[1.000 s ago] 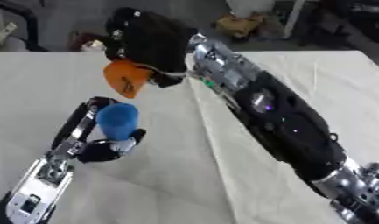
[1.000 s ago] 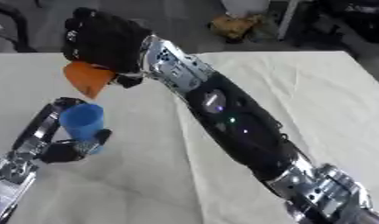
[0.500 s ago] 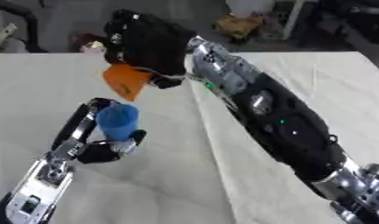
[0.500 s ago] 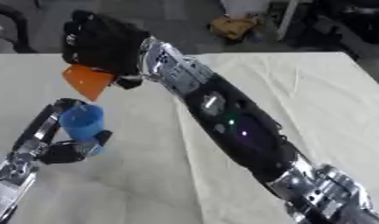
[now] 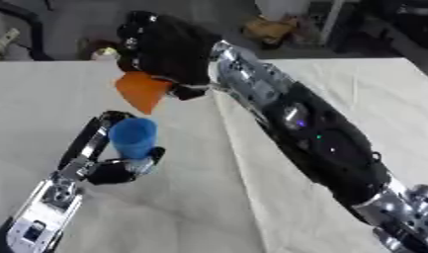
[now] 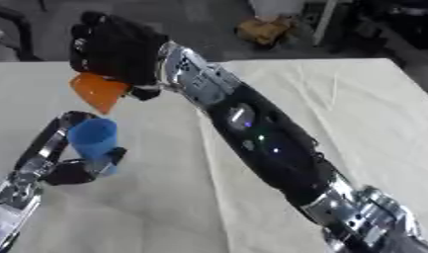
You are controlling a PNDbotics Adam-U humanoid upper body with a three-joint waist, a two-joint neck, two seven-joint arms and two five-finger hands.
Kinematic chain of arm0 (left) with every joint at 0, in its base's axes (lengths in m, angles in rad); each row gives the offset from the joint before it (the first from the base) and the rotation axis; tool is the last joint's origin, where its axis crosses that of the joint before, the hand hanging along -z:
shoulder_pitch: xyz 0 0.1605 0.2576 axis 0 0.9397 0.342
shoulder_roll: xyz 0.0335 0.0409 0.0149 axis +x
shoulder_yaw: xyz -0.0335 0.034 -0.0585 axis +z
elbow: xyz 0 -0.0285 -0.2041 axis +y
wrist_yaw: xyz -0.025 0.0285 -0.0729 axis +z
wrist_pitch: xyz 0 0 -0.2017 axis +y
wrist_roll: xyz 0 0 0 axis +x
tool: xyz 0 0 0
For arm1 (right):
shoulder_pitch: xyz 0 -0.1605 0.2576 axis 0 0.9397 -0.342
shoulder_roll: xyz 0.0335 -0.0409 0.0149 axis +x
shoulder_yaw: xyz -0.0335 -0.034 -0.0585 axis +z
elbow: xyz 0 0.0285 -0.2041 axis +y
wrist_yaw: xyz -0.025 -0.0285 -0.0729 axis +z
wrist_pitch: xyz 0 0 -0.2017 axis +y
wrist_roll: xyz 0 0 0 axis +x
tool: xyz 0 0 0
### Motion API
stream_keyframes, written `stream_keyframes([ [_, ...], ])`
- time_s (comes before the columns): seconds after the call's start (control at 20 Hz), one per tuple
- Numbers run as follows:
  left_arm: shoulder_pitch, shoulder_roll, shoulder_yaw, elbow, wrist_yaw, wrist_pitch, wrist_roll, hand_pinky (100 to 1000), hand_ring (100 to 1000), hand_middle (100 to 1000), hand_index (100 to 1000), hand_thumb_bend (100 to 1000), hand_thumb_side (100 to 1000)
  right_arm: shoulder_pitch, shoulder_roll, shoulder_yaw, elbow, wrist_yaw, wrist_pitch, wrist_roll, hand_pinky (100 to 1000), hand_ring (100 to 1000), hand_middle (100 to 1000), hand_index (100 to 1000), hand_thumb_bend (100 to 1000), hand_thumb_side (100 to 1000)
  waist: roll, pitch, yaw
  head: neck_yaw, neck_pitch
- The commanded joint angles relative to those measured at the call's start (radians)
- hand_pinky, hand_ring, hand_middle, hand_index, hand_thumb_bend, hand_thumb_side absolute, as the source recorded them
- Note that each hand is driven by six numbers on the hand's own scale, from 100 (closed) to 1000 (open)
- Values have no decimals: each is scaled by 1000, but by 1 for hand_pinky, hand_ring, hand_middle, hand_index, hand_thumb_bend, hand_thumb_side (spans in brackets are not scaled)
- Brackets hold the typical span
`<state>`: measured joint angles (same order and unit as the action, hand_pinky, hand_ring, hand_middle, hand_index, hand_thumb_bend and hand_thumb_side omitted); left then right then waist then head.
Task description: Pour the contents of one cup into another cup.
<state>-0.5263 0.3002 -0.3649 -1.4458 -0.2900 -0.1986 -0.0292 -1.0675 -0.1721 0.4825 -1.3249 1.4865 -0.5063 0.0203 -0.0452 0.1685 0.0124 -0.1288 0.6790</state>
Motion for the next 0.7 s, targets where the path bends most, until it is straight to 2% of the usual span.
stream_keyframes([
  [0.05, -12, 21, 6, -18, 8, -3, -2, 581, 392, 182, 487, 100, 376, -22, -5, -6, -11, 8, 3, -6, 807, 771, 445, 606, 339, 100, 7, -21, -1, 1, -8],
  [0.25, -12, 24, 11, -15, -14, -16, 9, 580, 397, 187, 494, 100, 371, -17, -8, -12, -9, -3, 14, -11, 805, 769, 436, 599, 332, 100, 9, -21, -1, 2, -7],
  [0.5, 0, 26, 14, 39, -135, -72, 57, 587, 458, 254, 542, 100, 222, -7, -15, -21, -12, -19, 33, -17, 801, 766, 418, 583, 314, 100, 13, -21, -4, 2, -5],
  [0.55, 4, 24, 12, 54, -159, -87, 63, 591, 470, 271, 552, 100, 215, -5, -16, -22, -11, -21, 35, -17, 801, 766, 415, 580, 311, 100, 13, -21, -4, 2, -5],
  [0.65, 13, 18, 11, 84, -197, -116, 73, 605, 513, 326, 587, 100, 269, -3, -17, -23, -11, -26, 37, -19, 800, 765, 413, 577, 308, 100, 13, -20, -5, 1, -5],
  [0.7, 18, 16, 10, 97, -216, -132, 75, 635, 557, 382, 629, 282, 384, -2, -17, -23, -11, -28, 38, -19, 800, 764, 411, 575, 306, 100, 14, -20, -5, 1, -5],
])
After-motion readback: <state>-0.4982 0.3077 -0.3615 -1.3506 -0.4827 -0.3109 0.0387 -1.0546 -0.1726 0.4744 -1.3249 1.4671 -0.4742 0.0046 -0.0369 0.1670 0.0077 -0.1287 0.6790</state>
